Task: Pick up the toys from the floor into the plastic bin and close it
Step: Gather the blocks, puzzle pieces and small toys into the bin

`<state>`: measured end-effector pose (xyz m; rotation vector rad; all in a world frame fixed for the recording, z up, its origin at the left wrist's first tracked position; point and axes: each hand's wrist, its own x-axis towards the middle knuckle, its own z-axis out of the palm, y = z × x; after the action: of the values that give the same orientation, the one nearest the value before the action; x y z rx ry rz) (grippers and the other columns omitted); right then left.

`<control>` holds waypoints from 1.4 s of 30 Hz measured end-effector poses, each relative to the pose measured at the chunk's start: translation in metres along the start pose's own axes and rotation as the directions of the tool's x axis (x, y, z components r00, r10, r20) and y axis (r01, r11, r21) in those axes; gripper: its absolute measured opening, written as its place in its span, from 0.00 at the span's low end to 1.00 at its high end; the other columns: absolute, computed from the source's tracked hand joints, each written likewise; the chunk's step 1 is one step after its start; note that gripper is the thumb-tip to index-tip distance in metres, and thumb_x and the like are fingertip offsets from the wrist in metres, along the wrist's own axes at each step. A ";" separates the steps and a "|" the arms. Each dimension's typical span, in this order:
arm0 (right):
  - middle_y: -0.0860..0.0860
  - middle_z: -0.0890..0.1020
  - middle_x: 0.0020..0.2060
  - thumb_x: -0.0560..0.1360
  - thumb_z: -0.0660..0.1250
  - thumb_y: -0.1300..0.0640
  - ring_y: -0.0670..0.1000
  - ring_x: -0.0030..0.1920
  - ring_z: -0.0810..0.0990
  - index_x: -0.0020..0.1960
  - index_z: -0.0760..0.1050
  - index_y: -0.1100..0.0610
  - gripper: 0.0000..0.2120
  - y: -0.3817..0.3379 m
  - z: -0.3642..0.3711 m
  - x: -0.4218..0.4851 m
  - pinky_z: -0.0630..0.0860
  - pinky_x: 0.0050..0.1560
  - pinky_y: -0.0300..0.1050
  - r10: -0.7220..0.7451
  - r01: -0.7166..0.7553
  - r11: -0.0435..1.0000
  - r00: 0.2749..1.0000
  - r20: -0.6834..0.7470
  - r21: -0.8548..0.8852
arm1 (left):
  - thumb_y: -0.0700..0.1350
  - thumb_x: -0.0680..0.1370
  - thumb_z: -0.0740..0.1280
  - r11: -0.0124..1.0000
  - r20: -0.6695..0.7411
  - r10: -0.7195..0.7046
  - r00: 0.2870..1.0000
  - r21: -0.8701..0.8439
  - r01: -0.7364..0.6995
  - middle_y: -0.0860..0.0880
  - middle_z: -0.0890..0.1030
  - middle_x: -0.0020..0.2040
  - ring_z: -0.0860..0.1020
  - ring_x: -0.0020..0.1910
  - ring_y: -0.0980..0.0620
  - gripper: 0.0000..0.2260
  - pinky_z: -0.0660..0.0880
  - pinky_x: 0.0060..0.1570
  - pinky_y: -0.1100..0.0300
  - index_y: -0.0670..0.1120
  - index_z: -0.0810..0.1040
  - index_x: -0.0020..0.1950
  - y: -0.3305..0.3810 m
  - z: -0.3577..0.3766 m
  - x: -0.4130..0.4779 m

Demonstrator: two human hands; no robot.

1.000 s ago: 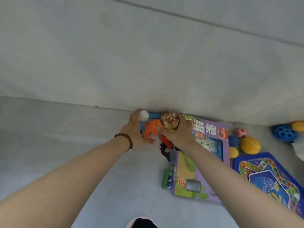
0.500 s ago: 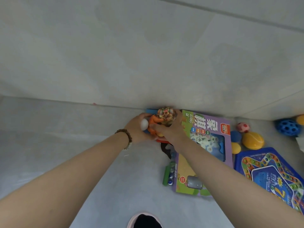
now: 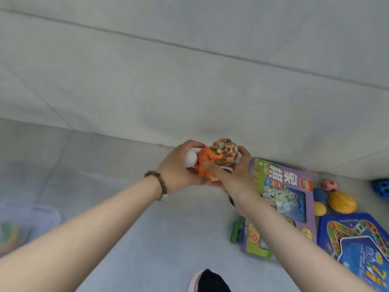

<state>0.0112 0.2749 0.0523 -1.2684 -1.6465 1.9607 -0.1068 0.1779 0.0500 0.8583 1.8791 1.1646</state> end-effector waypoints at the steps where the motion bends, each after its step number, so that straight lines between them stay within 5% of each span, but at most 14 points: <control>1: 0.47 0.76 0.53 0.69 0.74 0.64 0.43 0.48 0.80 0.64 0.56 0.47 0.34 -0.011 0.016 -0.013 0.82 0.37 0.46 -0.005 0.004 1.000 0.999 0.051 0.006 | 0.35 0.61 0.79 1.000 -0.032 -0.001 0.999 0.004 0.001 0.55 0.79 0.49 0.79 0.40 0.65 0.30 0.76 0.39 0.72 0.49 0.72 0.58 0.007 -0.019 -0.018; 5: 0.51 0.75 0.59 0.69 0.73 0.62 0.51 0.55 0.80 0.64 0.52 0.45 0.36 -0.045 0.087 -0.086 0.83 0.41 0.47 0.022 -0.036 0.998 0.958 0.286 0.045 | 0.35 0.61 0.79 0.999 -0.158 -0.046 0.986 -0.007 0.046 0.51 0.83 0.47 0.81 0.39 0.60 0.29 0.78 0.38 0.67 0.48 0.73 0.58 0.029 -0.096 -0.119; 9: 0.49 0.74 0.58 0.70 0.73 0.62 0.48 0.53 0.80 0.62 0.54 0.48 0.33 -0.073 0.139 -0.176 0.82 0.45 0.51 0.036 -0.040 0.999 0.891 0.452 0.000 | 0.41 0.58 0.81 0.996 -0.233 -0.062 0.971 0.045 0.074 0.48 0.85 0.44 0.82 0.38 0.55 0.30 0.81 0.44 0.60 0.50 0.75 0.57 0.053 -0.145 -0.230; 15: 0.49 0.72 0.60 0.69 0.74 0.60 0.50 0.50 0.82 0.64 0.52 0.49 0.35 -0.103 0.234 -0.281 0.82 0.44 0.51 0.022 0.042 0.995 0.791 0.612 -0.090 | 0.43 0.61 0.80 0.993 -0.405 -0.045 0.913 0.084 0.086 0.52 0.85 0.42 0.82 0.39 0.59 0.27 0.78 0.41 0.66 0.53 0.75 0.56 0.065 -0.219 -0.368; 18: 0.51 0.72 0.61 0.68 0.74 0.59 0.51 0.49 0.82 0.65 0.52 0.50 0.37 -0.097 0.291 -0.320 0.82 0.43 0.51 0.052 0.031 0.993 0.746 0.664 -0.113 | 0.46 0.60 0.81 0.989 -0.488 -0.081 0.869 0.072 0.133 0.51 0.83 0.47 0.82 0.40 0.61 0.28 0.78 0.40 0.67 0.56 0.73 0.56 0.050 -0.255 -0.428; 20: 0.52 0.73 0.61 0.69 0.74 0.56 0.52 0.50 0.82 0.68 0.53 0.48 0.37 -0.088 0.325 -0.334 0.82 0.47 0.50 0.108 0.007 0.988 0.695 0.710 -0.157 | 0.56 0.55 0.81 0.981 -0.513 -0.139 0.847 0.043 0.187 0.49 0.81 0.54 0.82 0.44 0.59 0.39 0.79 0.45 0.64 0.57 0.68 0.62 0.034 -0.275 -0.457; 22: 0.51 0.72 0.64 0.72 0.70 0.50 0.52 0.57 0.79 0.71 0.54 0.48 0.35 -0.075 0.351 -0.339 0.79 0.54 0.48 0.144 0.089 0.960 0.657 0.740 -0.266 | 0.58 0.60 0.78 0.956 -0.491 -0.270 0.828 -0.035 0.290 0.48 0.73 0.67 0.78 0.52 0.55 0.49 0.76 0.53 0.60 0.55 0.53 0.74 0.014 -0.287 -0.476; 25: 0.51 0.67 0.71 0.77 0.60 0.42 0.52 0.68 0.69 0.74 0.57 0.52 0.30 -0.050 0.367 -0.329 0.68 0.65 0.46 0.122 0.441 0.731 0.667 0.735 -0.521 | 0.56 0.72 0.69 0.875 -0.413 -0.472 0.778 -0.116 0.470 0.47 0.56 0.76 0.67 0.68 0.49 0.48 0.65 0.65 0.56 0.51 0.35 0.76 -0.021 -0.283 -0.495; 29: 0.49 0.69 0.70 0.75 0.54 0.34 0.52 0.72 0.63 0.70 0.66 0.47 0.28 -0.028 0.346 -0.291 0.54 0.72 0.53 0.145 0.736 0.203 0.630 0.763 -0.646 | 0.66 0.68 0.66 0.854 -0.371 -0.506 0.779 -0.089 0.512 0.49 0.49 0.78 0.56 0.75 0.49 0.49 0.56 0.71 0.55 0.51 0.39 0.77 -0.064 -0.260 -0.498; 31: 0.47 0.68 0.70 0.75 0.54 0.33 0.49 0.75 0.55 0.67 0.70 0.45 0.26 -0.024 0.330 -0.273 0.46 0.73 0.55 0.159 0.807 0.028 0.579 0.800 -0.590 | 0.68 0.67 0.64 0.873 -0.298 -0.481 0.824 -0.082 0.481 0.52 0.50 0.77 0.54 0.75 0.51 0.48 0.55 0.71 0.57 0.52 0.43 0.77 -0.072 -0.241 -0.488; 36: 0.43 0.65 0.71 0.72 0.59 0.33 0.45 0.76 0.47 0.59 0.74 0.43 0.22 -0.024 0.318 -0.256 0.39 0.74 0.57 0.137 0.838 0.020 0.538 0.832 -0.545 | 0.59 0.74 0.65 0.904 -0.175 -0.413 0.894 -0.195 0.380 0.49 0.62 0.74 0.65 0.70 0.55 0.31 0.65 0.67 0.61 0.56 0.58 0.73 -0.071 -0.206 -0.447; 42: 0.47 0.71 0.56 0.75 0.58 0.36 0.48 0.71 0.58 0.52 0.77 0.46 0.17 -0.024 0.320 -0.247 0.41 0.72 0.53 0.074 0.829 0.021 0.557 0.827 -0.559 | 0.56 0.76 0.64 0.918 -0.193 -0.391 0.900 -0.160 0.364 0.52 0.64 0.73 0.64 0.71 0.54 0.30 0.62 0.61 0.67 0.50 0.60 0.75 -0.081 -0.186 -0.428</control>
<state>-0.0969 -0.0971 0.1700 0.2032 -3.4536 0.6262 -0.0674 -0.2864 0.1373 0.2815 2.0154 1.1458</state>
